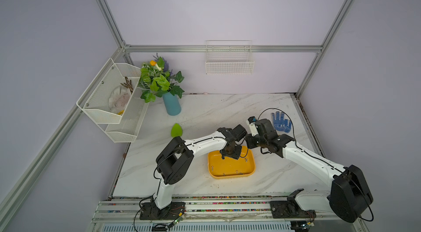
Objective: Take out the screws from the storage box
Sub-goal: Pick up the screw from the storage box.
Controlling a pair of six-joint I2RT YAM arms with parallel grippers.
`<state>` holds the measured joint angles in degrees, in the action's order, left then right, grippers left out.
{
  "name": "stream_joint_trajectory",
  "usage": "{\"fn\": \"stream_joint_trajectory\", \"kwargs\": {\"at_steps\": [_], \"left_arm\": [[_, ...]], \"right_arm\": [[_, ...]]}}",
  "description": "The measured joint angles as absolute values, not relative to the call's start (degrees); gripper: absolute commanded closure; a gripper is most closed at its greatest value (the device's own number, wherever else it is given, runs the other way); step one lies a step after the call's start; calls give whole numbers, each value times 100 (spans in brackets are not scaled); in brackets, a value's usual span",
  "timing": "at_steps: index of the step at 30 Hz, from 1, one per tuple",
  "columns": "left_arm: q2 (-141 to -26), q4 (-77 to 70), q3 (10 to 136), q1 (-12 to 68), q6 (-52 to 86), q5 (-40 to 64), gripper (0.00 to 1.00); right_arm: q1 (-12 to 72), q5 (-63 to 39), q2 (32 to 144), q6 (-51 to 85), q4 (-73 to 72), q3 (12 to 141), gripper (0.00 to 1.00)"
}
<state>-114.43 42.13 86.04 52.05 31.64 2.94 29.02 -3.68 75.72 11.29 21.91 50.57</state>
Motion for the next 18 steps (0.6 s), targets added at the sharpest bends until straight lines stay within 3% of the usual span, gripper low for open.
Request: {"fn": "stream_joint_trajectory", "kwargs": {"at_steps": [18], "left_arm": [[-12053, 4917, 9345, 5135, 3030, 32, 55]], "right_arm": [[2888, -329, 7175, 873, 2130, 5092, 96]]}}
